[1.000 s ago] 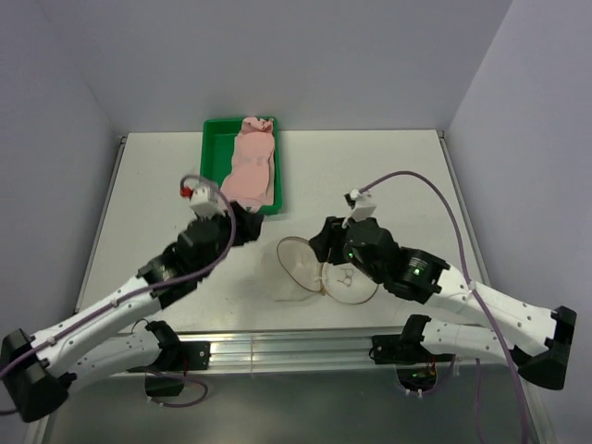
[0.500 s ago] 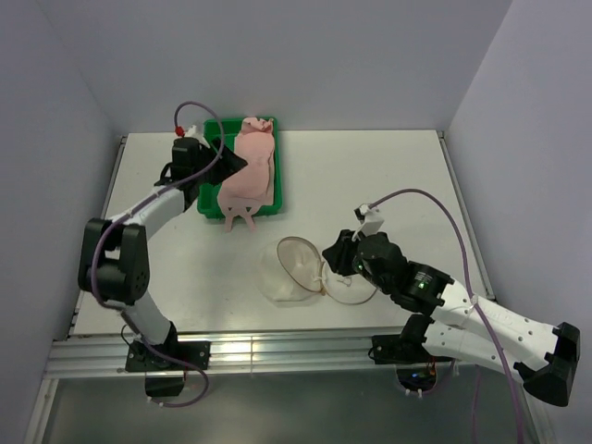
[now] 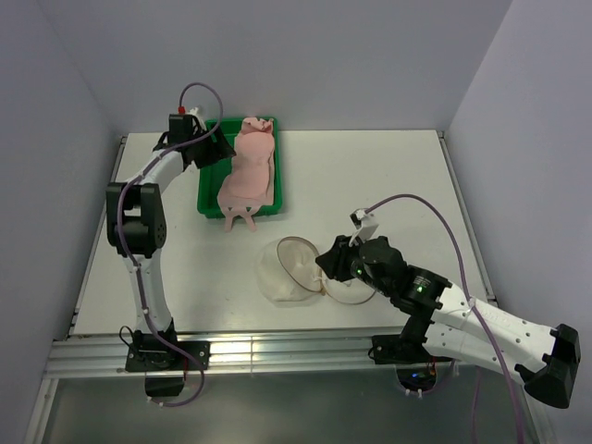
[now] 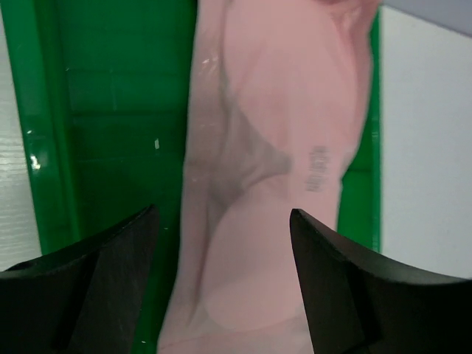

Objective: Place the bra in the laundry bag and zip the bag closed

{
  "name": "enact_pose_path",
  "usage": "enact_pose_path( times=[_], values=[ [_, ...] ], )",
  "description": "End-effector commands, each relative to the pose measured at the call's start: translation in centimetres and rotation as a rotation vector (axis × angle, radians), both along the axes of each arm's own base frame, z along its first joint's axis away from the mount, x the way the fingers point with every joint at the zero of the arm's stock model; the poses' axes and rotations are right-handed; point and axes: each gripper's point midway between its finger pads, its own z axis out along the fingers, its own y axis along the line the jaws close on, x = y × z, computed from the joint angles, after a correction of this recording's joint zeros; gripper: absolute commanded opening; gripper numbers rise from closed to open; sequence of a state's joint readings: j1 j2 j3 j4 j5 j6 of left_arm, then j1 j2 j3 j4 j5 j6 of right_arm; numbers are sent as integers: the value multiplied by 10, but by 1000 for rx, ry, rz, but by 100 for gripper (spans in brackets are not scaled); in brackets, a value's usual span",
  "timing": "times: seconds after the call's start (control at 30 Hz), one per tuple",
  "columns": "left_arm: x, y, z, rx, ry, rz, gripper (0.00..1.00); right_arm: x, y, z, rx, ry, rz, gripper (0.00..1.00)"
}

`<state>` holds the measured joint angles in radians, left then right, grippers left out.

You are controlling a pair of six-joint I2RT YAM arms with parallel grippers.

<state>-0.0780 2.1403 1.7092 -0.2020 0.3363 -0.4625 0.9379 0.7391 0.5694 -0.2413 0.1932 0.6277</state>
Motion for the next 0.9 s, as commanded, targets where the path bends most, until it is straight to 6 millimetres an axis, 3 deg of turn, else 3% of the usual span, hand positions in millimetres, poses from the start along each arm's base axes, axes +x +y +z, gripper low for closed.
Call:
enact_pose_path(
  times=[0.0,0.17,0.37,0.53,0.7,0.8,0.87],
  values=[
    [7,3,-15,31,25,-55,78,3,4,20,38,-41,9,37],
    [19,-1,-27,10,38,-63,78,1,0,28,54,-56,7,38],
    [19,-23,-44,16,55,-79,77,1,1,31,63,-54,4,38],
    [21,-24,-52,42,40,-21,77,0,2,31,72,-53,6,38],
    [21,-48,-60,45,38,-41,73,1,1,32,67,-60,5,38],
    [22,-57,-59,8,29,-43,59,2,2,31,67,-60,6,38],
    [25,-58,-53,-10,11,-28,42,3,2,30,64,-58,3,38]
  ],
)
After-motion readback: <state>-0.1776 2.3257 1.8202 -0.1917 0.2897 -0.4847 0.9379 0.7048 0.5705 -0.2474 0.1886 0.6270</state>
